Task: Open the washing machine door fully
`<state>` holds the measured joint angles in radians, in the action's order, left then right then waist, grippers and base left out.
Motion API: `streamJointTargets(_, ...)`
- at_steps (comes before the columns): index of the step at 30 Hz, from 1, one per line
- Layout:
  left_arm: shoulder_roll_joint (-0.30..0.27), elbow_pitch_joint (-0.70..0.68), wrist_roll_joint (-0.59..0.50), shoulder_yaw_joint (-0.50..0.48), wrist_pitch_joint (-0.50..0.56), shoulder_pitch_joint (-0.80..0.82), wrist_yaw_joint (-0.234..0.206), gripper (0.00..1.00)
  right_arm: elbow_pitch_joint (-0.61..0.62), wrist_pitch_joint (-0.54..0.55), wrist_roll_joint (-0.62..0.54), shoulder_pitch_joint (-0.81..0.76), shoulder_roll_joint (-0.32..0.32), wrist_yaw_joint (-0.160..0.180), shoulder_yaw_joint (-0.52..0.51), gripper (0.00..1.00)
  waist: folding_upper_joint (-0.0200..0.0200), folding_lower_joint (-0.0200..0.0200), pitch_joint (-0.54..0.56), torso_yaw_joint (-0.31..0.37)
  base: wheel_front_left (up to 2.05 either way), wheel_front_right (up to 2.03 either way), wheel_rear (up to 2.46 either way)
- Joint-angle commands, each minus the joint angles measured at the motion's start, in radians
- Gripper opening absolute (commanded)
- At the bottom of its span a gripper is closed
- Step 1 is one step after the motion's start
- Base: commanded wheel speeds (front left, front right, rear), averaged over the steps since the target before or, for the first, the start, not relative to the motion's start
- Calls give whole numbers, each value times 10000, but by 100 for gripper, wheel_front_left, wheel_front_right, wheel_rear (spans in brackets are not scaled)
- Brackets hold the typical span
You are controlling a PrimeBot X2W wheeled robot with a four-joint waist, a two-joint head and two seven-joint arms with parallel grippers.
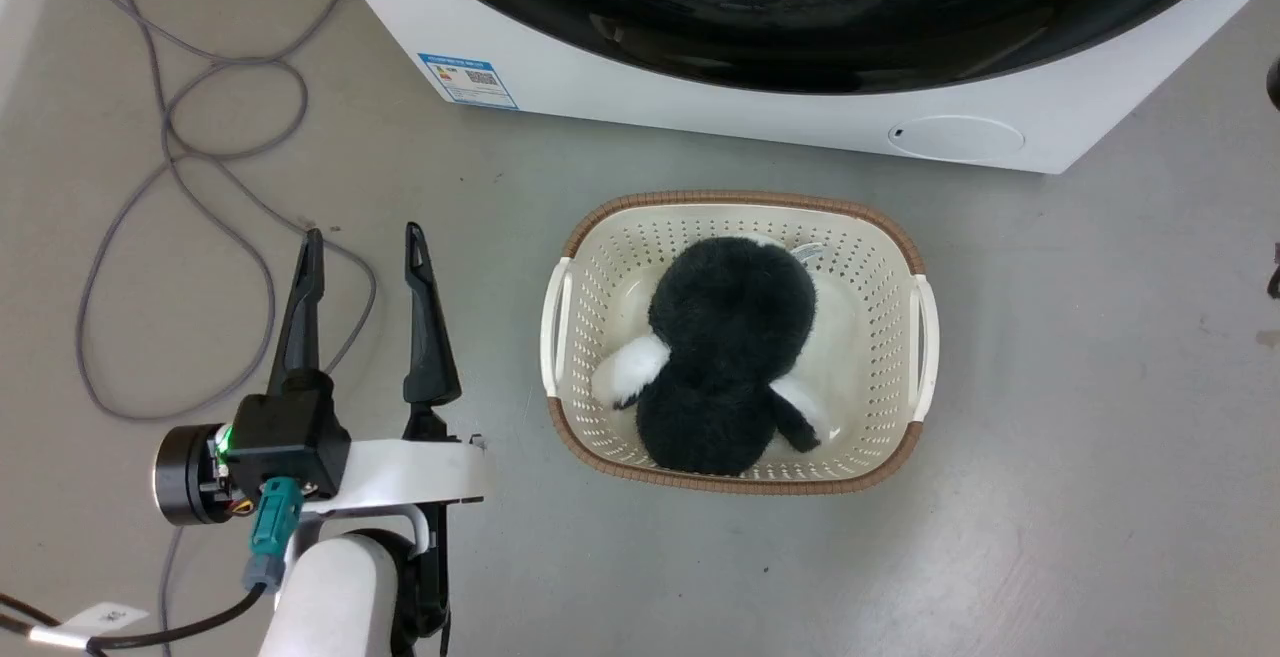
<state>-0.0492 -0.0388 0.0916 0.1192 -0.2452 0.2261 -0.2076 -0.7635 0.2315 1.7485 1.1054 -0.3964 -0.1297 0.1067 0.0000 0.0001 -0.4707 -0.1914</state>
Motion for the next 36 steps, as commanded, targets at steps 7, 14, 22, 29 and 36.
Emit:
streamJointTargets(7,-10,58,41,-4,-166,116,-60,100,-97,985,583,216,22,-10,491,0,0,-1,76,162,0,0,0)
streamJointTargets(14,-10,82,-62,-122,-166,35,27,100,151,1327,386,-157,175,-10,582,0,0,-1,268,435,0,0,0)
streamJointTargets(22,-10,166,-138,-195,-166,-39,133,100,536,1821,155,-761,426,-10,774,0,0,-1,531,653,0,0,0)
streamJointTargets(29,-10,246,-188,-292,-166,-231,189,100,1036,2160,-59,-1585,607,-10,906,0,0,-1,977,764,0,0,0)
streamJointTargets(36,-10,340,-223,-381,-166,-585,226,100,1769,2446,-243,-2691,619,-10,976,0,0,-1,1545,849,0,0,0)
